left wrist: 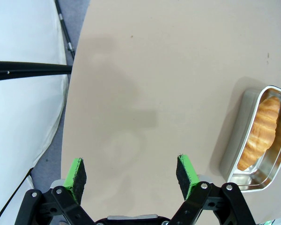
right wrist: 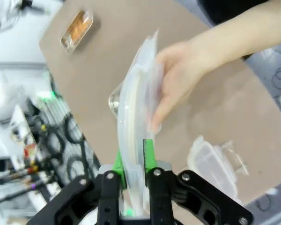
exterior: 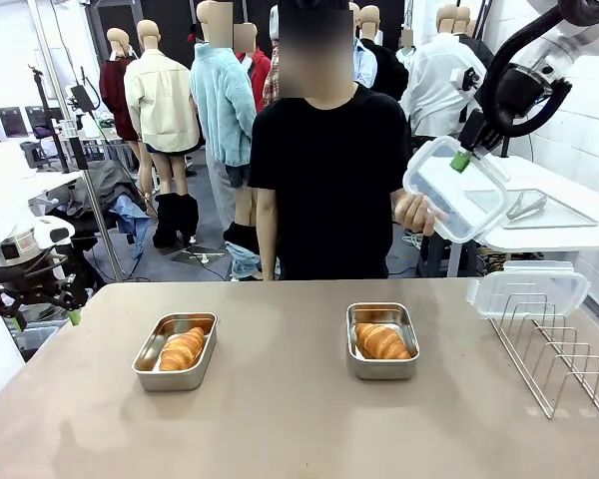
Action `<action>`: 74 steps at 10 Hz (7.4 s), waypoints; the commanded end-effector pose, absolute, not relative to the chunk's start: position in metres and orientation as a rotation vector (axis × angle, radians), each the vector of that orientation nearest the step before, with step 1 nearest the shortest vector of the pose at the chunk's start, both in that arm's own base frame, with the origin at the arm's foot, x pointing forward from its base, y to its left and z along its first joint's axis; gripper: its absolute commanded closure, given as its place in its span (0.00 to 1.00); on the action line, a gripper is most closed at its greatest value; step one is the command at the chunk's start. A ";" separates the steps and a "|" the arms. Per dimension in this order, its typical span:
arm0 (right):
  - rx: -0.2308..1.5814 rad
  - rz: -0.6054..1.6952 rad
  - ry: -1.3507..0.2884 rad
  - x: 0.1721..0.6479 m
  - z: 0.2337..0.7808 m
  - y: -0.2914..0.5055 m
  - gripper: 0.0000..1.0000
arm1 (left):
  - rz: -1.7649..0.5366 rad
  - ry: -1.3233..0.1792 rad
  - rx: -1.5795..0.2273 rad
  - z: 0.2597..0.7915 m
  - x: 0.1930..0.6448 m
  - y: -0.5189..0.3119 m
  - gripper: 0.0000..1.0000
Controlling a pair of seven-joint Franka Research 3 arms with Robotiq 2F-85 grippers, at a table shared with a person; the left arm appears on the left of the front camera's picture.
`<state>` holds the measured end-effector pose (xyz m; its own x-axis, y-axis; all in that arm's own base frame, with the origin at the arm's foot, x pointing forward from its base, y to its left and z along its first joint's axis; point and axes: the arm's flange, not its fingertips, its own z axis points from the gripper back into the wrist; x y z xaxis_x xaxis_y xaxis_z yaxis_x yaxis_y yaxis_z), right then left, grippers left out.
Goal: Place the bread in airtight containers.
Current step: Pick up one Airtight Container lid and hand it to the human.
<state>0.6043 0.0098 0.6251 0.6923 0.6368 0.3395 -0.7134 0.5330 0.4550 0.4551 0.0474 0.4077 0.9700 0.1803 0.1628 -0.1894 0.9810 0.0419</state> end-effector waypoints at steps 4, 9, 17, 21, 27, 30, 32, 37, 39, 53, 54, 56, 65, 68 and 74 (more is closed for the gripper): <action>0.483 1.225 -0.082 0.509 0.652 -0.015 0.00 | 0.187 -0.161 0.055 0.409 0.453 0.049 0.00; 0.288 1.609 -0.043 0.425 0.601 -0.046 0.00 | 0.187 -0.161 0.055 0.409 0.453 0.049 0.00; 0.319 1.633 -0.020 0.424 0.593 -0.050 0.00 | 0.187 -0.161 0.055 0.409 0.453 0.049 0.00; 0.319 1.633 -0.020 0.424 0.593 -0.050 0.00 | 0.187 -0.161 0.055 0.409 0.453 0.049 0.00; 0.319 1.633 -0.020 0.424 0.593 -0.050 0.00 | 0.187 -0.161 0.055 0.409 0.453 0.049 0.00; 0.319 1.633 -0.020 0.424 0.593 -0.050 0.00 | 0.187 -0.161 0.055 0.409 0.453 0.049 0.00; 0.319 1.633 -0.020 0.424 0.593 -0.050 0.00 | 0.187 -0.161 0.055 0.409 0.453 0.049 0.00; 0.319 1.633 -0.020 0.424 0.593 -0.050 0.00 | 0.187 -0.161 0.055 0.409 0.453 0.049 0.00; 0.319 1.633 -0.020 0.424 0.593 -0.050 0.00 | 0.187 -0.161 0.055 0.409 0.453 0.049 0.00; 0.319 1.633 -0.020 0.424 0.593 -0.050 0.00 | 0.187 -0.161 0.055 0.409 0.453 0.049 0.00; 0.319 1.633 -0.020 0.424 0.593 -0.050 0.00 | 0.187 -0.161 0.055 0.409 0.453 0.049 0.00; 0.319 1.633 -0.020 0.424 0.593 -0.050 0.00 | 0.187 -0.161 0.055 0.409 0.453 0.049 0.00; 0.319 1.633 -0.020 0.424 0.593 -0.050 0.00 | 0.187 -0.161 0.055 0.409 0.453 0.049 0.00; 0.319 1.633 -0.020 0.424 0.593 -0.050 0.00 | 0.187 -0.161 0.055 0.409 0.453 0.049 0.00; 0.319 1.633 -0.020 0.424 0.593 -0.050 0.00 | 0.187 -0.161 0.055 0.409 0.453 0.049 0.00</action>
